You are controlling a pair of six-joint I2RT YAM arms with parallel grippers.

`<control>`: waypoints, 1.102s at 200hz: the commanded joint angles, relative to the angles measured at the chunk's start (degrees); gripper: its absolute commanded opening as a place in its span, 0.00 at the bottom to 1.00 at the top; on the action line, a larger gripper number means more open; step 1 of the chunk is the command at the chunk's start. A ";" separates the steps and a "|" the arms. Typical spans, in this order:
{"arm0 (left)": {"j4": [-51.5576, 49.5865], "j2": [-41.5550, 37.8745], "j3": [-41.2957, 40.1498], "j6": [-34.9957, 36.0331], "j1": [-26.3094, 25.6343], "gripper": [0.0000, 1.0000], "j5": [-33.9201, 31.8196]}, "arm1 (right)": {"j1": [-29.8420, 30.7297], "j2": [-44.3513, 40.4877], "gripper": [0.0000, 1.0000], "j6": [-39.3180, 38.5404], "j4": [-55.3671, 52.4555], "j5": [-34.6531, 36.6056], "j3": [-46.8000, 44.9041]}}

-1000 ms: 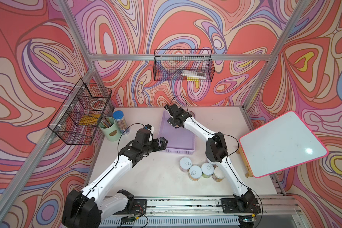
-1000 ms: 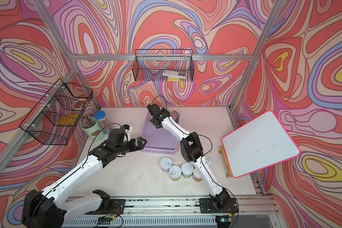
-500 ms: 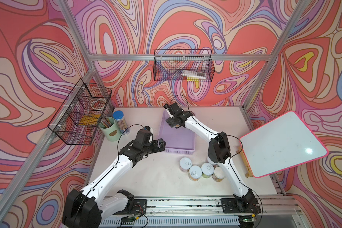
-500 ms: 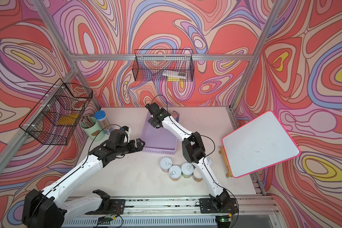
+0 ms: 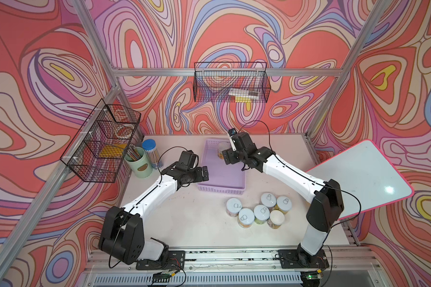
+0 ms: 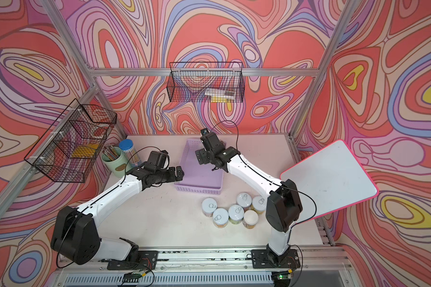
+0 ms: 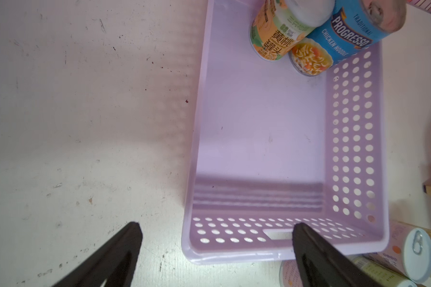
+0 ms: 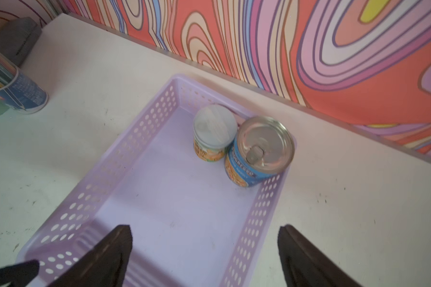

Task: Put the canned food in the basket
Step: Place the canned food in the basket, then adjust the basket at the center of the board.

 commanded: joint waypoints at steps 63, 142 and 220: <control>0.45 12.86 7.83 6.62 0.87 0.94 7.14 | -0.74 -2.00 0.79 16.27 -3.03 -0.40 -12.64; 4.11 11.25 1.53 6.16 -1.61 0.74 17.02 | -2.18 3.24 0.59 18.09 -12.53 1.18 -10.99; 7.12 7.62 -6.12 2.39 -7.46 0.71 15.15 | -2.18 -4.31 0.59 19.45 -14.47 1.58 -19.78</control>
